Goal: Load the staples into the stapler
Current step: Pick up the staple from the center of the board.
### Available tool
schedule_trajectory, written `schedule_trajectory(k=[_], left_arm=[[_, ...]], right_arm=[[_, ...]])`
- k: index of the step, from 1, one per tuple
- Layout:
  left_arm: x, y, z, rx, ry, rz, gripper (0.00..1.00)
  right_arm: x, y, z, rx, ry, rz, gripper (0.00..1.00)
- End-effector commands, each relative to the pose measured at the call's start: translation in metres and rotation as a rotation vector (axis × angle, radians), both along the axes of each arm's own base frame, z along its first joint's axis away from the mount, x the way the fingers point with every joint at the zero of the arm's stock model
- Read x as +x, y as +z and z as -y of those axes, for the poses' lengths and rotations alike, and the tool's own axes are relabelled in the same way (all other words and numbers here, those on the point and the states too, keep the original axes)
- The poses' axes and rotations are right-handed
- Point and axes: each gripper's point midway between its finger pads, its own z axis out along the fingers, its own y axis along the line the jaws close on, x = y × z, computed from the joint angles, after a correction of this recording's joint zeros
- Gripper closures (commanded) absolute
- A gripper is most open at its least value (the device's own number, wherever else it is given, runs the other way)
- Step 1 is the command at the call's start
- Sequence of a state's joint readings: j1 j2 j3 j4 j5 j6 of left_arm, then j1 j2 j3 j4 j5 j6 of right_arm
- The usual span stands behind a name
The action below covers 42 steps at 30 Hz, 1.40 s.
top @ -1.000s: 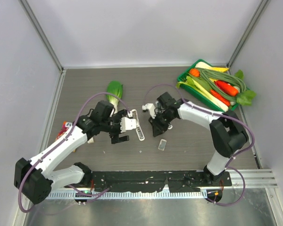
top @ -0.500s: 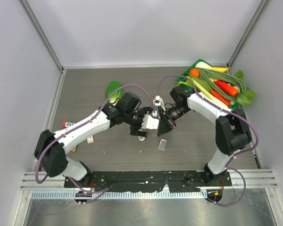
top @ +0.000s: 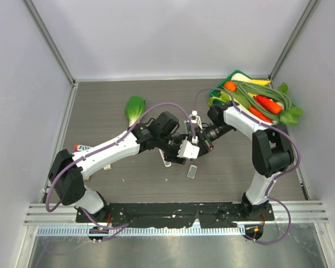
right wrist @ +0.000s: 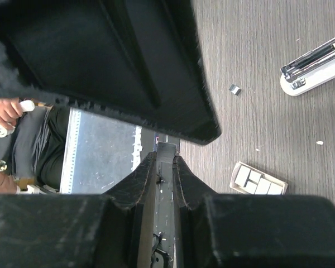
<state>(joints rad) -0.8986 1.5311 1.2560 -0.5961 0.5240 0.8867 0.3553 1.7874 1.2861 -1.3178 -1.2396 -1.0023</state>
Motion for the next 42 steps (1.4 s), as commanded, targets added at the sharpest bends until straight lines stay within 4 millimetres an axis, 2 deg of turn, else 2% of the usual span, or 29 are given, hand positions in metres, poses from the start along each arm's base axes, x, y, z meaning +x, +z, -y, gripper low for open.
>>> schedule_trajectory(k=[1,4,21,33,40,41,42], left_arm=[[-0.012,0.006,0.017,-0.013,-0.028,-0.01,0.37],[-0.016,-0.001,0.021,0.006,-0.031,-0.019,0.39],[-0.017,-0.001,0.034,0.029,0.0,-0.007,0.55],[-0.022,-0.001,0.039,0.032,0.011,-0.017,0.59],[-0.017,0.001,0.045,0.027,0.059,-0.008,0.62],[-0.017,0.0,0.045,0.03,0.061,-0.008,0.68],[-0.015,0.0,0.045,0.032,0.069,-0.002,0.69]], right_arm=[[0.0,0.013,-0.001,0.049,-0.007,-0.012,0.86],[0.0,0.012,-0.001,0.051,-0.009,-0.016,0.86],[0.004,0.01,0.004,0.057,-0.029,-0.028,0.86],[0.007,0.011,0.005,0.063,-0.044,-0.028,0.86],[0.006,0.011,0.006,0.062,-0.043,-0.028,0.86],[0.006,0.011,0.006,0.063,-0.042,-0.025,0.86],[0.006,0.011,0.006,0.063,-0.042,-0.025,0.86]])
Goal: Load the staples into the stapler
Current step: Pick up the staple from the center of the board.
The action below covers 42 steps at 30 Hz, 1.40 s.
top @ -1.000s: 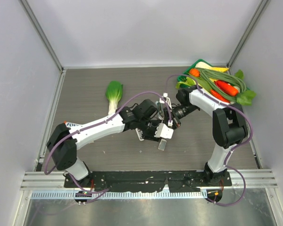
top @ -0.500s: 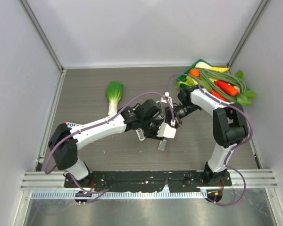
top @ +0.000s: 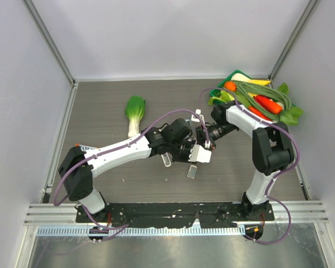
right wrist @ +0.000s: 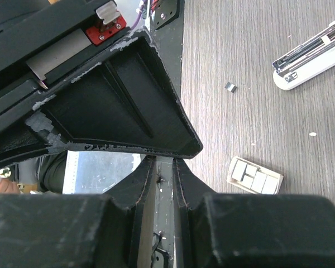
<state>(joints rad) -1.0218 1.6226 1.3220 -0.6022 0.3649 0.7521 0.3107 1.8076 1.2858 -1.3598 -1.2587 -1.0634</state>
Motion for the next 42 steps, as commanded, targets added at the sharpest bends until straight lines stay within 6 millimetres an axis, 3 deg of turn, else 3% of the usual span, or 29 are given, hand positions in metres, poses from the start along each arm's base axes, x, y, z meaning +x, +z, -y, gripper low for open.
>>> schedule_trajectory(k=[1,7,9,15,18,27,33,42], left_arm=[[0.0,0.019,0.021,-0.071,0.0,0.014,0.7],[0.001,0.017,0.022,-0.066,0.009,0.019,0.74],[0.001,0.016,0.022,-0.064,0.01,0.019,0.83],[0.002,0.015,0.02,-0.06,0.014,0.024,0.86],[0.001,0.015,0.02,-0.059,0.013,0.027,0.95],[0.002,0.013,0.017,-0.054,0.022,0.034,0.94],[0.001,0.011,0.013,-0.048,0.028,0.036,0.94],[0.001,0.008,-0.003,-0.041,0.078,0.022,0.93]], right_arm=[[-0.001,0.013,-0.002,0.042,-0.011,-0.011,0.86],[0.0,0.013,-0.002,0.042,-0.016,-0.011,0.86],[0.0,0.013,-0.002,0.044,-0.016,-0.011,0.86],[0.002,0.014,0.0,0.048,-0.026,-0.014,0.86],[0.003,0.016,0.0,0.052,-0.03,-0.01,0.85],[0.008,0.019,0.005,0.059,-0.054,-0.004,0.64],[0.011,0.023,0.009,0.058,-0.062,0.019,0.6],[0.028,0.032,0.043,0.016,-0.131,0.127,0.6]])
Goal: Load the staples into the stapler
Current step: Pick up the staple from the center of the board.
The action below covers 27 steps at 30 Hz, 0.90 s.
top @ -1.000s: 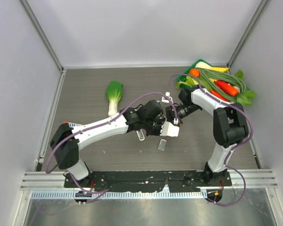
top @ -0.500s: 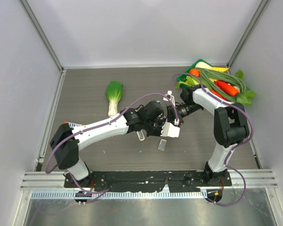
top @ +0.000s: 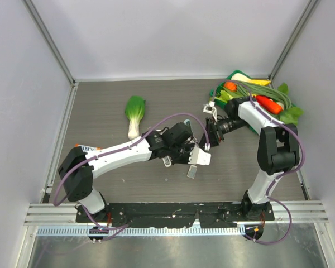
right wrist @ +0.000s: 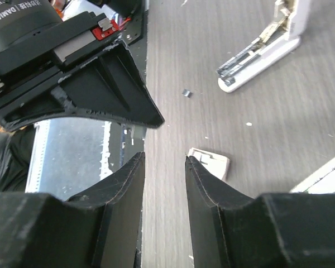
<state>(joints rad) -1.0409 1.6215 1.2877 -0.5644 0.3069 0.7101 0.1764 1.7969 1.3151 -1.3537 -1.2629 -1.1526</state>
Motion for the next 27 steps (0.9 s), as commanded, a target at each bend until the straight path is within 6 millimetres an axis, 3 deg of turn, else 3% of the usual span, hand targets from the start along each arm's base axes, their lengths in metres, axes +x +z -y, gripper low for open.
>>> schedule_trajectory(k=[1,3,5,6,7,9,11,12,13,14,15,16,23,27], left_arm=[[0.0,0.019,-0.003,-0.066,0.035,0.008,0.93],[0.003,0.02,-0.006,-0.073,0.066,-0.015,0.92],[0.004,0.024,-0.008,-0.088,0.081,-0.034,0.92],[0.007,0.026,-0.01,-0.097,0.102,-0.046,0.92],[0.008,0.027,-0.011,-0.106,0.11,-0.057,0.92],[0.012,0.03,-0.013,-0.126,0.13,-0.083,0.91],[0.012,0.031,-0.014,-0.134,0.153,-0.115,0.91],[0.012,0.031,-0.015,-0.144,0.164,-0.148,0.91],[0.013,0.03,-0.015,-0.149,0.174,-0.169,0.91],[0.016,0.03,-0.016,-0.157,0.188,-0.195,0.91],[0.012,0.03,-0.015,-0.168,0.178,-0.239,0.91],[0.01,0.03,-0.014,-0.176,0.189,-0.283,0.91],[-0.001,0.03,-0.007,-0.224,0.162,-0.531,0.91],[-0.015,0.031,-0.001,-0.219,0.112,-0.659,0.92]], right_arm=[[-0.008,0.026,0.02,-0.032,-0.032,0.018,0.59],[-0.003,0.026,0.027,-0.079,-0.09,0.016,0.6],[0.025,0.011,0.037,-0.196,-0.173,0.168,0.6],[0.023,0.014,0.043,-0.255,-0.272,0.158,0.59],[0.045,0.011,0.051,-0.313,-0.339,0.285,0.59],[0.05,0.011,0.064,-0.385,-0.408,0.363,0.58],[0.057,0.026,0.079,-0.443,-0.472,0.513,0.58],[0.054,0.022,0.083,-0.459,-0.471,0.555,0.58],[0.056,0.042,0.089,-0.454,-0.512,0.686,0.58],[0.054,0.047,0.09,-0.449,-0.51,0.756,0.58],[0.049,0.04,0.093,-0.461,-0.471,0.83,0.57],[0.043,0.059,0.092,-0.436,-0.469,0.962,0.57],[0.009,0.06,0.072,-0.386,-0.188,1.2,0.54],[0.002,0.056,0.054,-0.41,-0.071,1.355,0.52]])
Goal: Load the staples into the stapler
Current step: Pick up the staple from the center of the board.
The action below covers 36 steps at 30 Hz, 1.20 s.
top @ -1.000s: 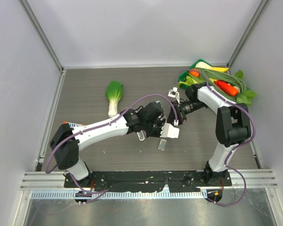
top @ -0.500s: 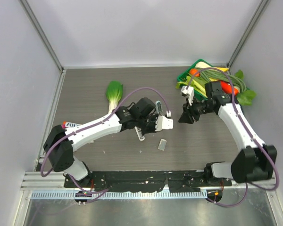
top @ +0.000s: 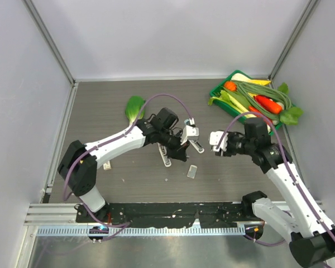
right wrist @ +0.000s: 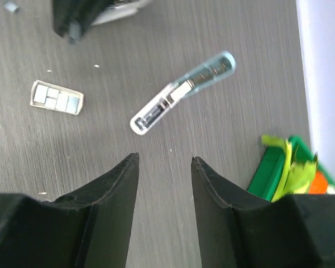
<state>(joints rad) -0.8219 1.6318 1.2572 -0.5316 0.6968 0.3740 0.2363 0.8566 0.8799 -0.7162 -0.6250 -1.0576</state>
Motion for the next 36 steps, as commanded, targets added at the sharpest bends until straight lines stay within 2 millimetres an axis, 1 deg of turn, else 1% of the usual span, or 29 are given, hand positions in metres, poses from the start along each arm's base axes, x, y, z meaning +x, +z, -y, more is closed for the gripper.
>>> schedule_trajectory(k=[1,2,3,4,5,6,7,8,9,10,15,19,22,26,29,36], left_arm=[[-0.022,0.024,0.019,-0.108,-0.09,-0.177,0.92],[-0.025,0.026,0.02,-0.119,-0.099,-0.213,0.92],[-0.027,0.028,0.022,-0.125,-0.106,-0.23,0.92],[-0.026,0.025,0.024,-0.125,-0.106,-0.248,0.91],[-0.029,0.026,0.025,-0.136,-0.119,-0.274,0.91],[-0.028,0.028,0.027,-0.14,-0.114,-0.294,0.91],[-0.027,0.024,0.028,-0.136,-0.11,-0.317,0.91],[-0.029,0.028,0.029,-0.147,-0.121,-0.342,0.92],[-0.027,0.028,0.029,-0.149,-0.116,-0.359,0.91],[-0.026,0.027,0.03,-0.148,-0.116,-0.377,0.91],[-0.028,0.029,0.03,-0.167,-0.13,-0.415,0.91],[-0.025,0.026,0.029,-0.167,-0.123,-0.439,0.91],[-0.024,0.026,0.031,-0.172,-0.124,-0.454,0.91],[-0.023,0.025,0.032,-0.176,-0.126,-0.469,0.91],[-0.024,0.027,0.033,-0.18,-0.132,-0.472,0.9],[-0.023,0.028,0.033,-0.186,-0.128,-0.486,0.91]], right_arm=[[-0.002,0.001,-0.018,-0.129,0.145,0.217,0.49],[-0.01,-0.005,-0.029,-0.145,0.202,0.235,0.48],[-0.011,-0.006,-0.033,-0.156,0.218,0.254,0.48],[-0.015,-0.009,-0.038,-0.16,0.254,0.261,0.48],[-0.019,-0.014,-0.043,-0.165,0.295,0.271,0.48],[-0.023,-0.015,-0.046,-0.157,0.325,0.276,0.48],[-0.028,-0.016,-0.052,-0.134,0.364,0.276,0.48],[-0.031,-0.021,-0.054,-0.134,0.384,0.273,0.49],[-0.035,-0.019,-0.058,-0.121,0.402,0.288,0.49],[-0.036,-0.022,-0.06,-0.116,0.404,0.287,0.49],[-0.041,-0.021,-0.072,-0.084,0.438,0.288,0.52],[-0.056,-0.014,-0.083,-0.007,0.495,0.247,0.53],[-0.063,-0.014,-0.087,0.011,0.523,0.222,0.54],[-0.065,-0.017,-0.09,0.011,0.535,0.223,0.55],[-0.069,-0.019,-0.092,0.017,0.551,0.212,0.58],[-0.07,-0.029,-0.092,-0.003,0.56,0.2,0.6]])
